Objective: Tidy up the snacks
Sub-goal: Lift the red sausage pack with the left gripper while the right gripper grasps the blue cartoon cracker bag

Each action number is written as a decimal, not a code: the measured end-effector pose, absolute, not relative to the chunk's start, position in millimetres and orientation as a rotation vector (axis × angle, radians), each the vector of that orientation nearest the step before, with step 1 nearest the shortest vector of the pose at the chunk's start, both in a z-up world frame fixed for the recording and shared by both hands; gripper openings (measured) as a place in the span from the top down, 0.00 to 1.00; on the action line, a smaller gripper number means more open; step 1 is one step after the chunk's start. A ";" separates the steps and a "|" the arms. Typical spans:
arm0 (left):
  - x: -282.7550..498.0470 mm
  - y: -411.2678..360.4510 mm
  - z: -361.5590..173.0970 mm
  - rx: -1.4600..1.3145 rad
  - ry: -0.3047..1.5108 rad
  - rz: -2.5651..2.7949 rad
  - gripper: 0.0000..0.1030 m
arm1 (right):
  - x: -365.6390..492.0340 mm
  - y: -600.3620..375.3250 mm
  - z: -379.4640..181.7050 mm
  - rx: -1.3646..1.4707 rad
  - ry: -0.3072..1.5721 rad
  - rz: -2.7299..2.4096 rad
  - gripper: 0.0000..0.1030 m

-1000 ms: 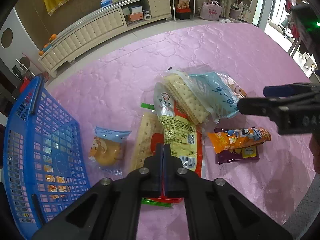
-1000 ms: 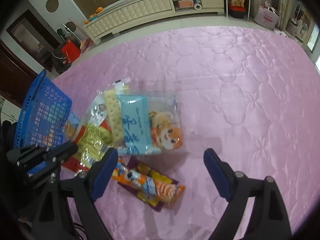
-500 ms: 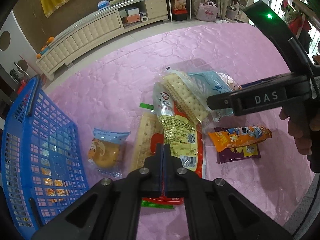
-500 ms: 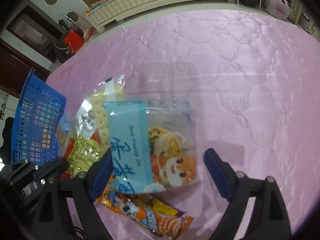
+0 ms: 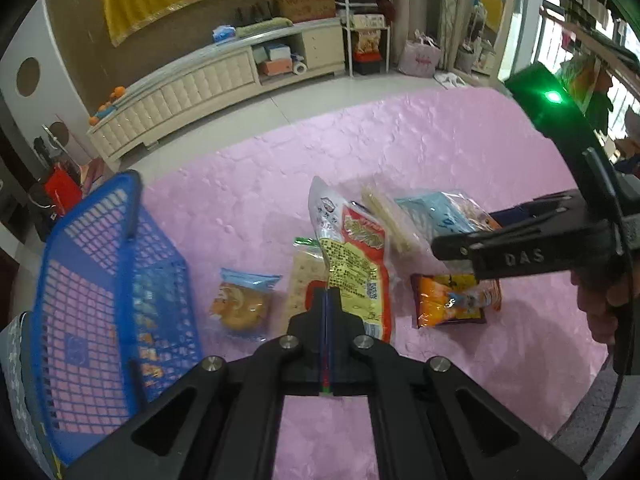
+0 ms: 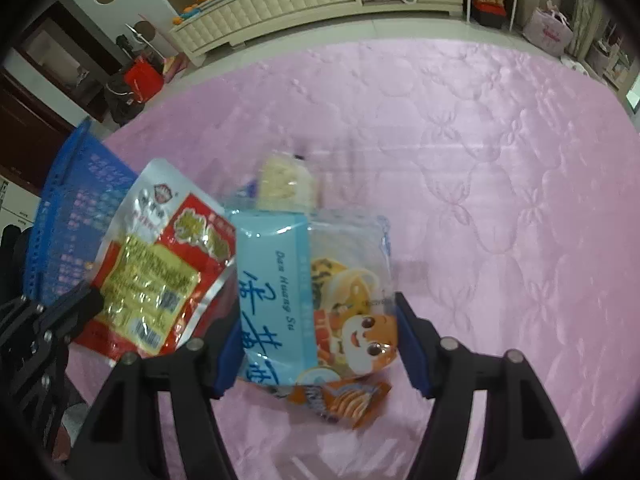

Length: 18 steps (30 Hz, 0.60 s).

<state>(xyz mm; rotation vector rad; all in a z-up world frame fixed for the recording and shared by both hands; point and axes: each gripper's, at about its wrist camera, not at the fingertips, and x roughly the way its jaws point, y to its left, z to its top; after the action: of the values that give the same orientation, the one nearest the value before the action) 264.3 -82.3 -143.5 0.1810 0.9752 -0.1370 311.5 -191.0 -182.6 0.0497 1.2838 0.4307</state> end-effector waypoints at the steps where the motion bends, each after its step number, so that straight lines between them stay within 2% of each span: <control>1: 260.6 -80.7 -137.3 0.177 0.968 -0.140 1.00 | 307.2 -191.0 -173.8 0.038 1.273 0.428 0.31; 15: 202.2 -43.3 -47.7 0.152 0.838 -0.095 1.00 | 247.2 -167.8 -71.1 -0.039 1.130 0.459 0.31; 18: 194.8 -27.6 -34.3 0.151 0.821 -0.071 1.00 | 244.6 -149.6 -63.2 -0.044 1.116 0.486 0.31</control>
<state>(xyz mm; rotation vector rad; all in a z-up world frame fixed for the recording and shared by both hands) 194.8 -27.6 -34.3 0.1506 0.8215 -0.0714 244.6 -149.6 -63.2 -0.0443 1.1159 0.4856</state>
